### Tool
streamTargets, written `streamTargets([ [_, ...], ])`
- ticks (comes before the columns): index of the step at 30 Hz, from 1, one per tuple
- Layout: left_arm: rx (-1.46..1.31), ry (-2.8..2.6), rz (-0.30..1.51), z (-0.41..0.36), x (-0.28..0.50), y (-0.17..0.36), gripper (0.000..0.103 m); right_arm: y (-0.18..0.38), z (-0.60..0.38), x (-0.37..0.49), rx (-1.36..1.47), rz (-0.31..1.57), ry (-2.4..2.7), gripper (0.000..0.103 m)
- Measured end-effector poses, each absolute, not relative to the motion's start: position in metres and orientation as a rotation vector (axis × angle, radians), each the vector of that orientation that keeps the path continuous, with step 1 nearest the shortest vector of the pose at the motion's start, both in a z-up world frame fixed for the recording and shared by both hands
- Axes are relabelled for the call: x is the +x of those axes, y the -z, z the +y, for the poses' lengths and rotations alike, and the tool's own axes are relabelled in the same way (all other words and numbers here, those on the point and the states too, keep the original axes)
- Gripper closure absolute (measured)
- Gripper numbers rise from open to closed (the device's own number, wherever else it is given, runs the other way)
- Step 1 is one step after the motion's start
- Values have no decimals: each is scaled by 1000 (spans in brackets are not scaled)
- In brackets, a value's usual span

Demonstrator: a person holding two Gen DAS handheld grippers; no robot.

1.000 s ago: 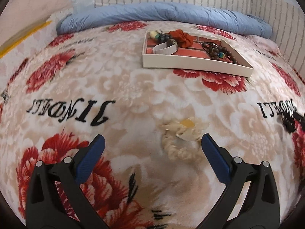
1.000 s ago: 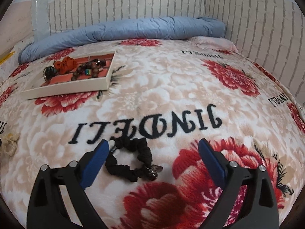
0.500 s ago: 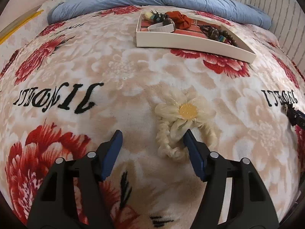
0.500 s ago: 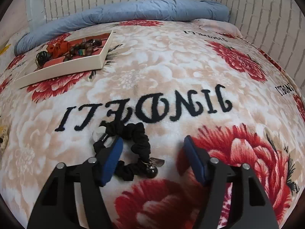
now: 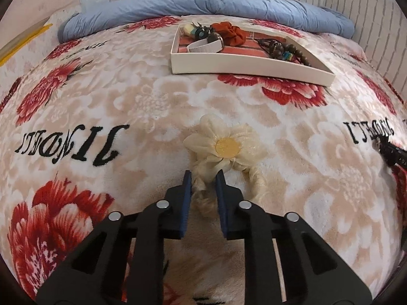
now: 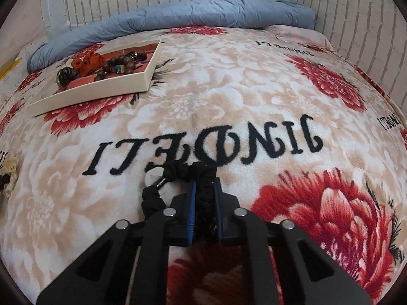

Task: Organize jewelry
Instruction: 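Grasp the cream flower scrunchie with the left tool while the right tool grasps the black scrunchie, then carry the cream flower scrunchie and black scrunchie in both tools over the tray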

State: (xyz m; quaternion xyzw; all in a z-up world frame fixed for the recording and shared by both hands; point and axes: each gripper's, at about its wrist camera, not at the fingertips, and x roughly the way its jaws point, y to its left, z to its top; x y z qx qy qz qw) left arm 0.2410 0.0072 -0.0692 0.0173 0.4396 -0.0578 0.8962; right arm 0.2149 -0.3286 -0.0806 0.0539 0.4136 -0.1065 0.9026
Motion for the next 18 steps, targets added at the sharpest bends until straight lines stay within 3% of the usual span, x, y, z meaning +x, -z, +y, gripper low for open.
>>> streamTargets([
  [5,18,129,887,10,239,65,96,80,-329,213,114,847,217,91],
  [18,4,122,844,14,237,55,96,72,-326,211,113,811,202,92],
])
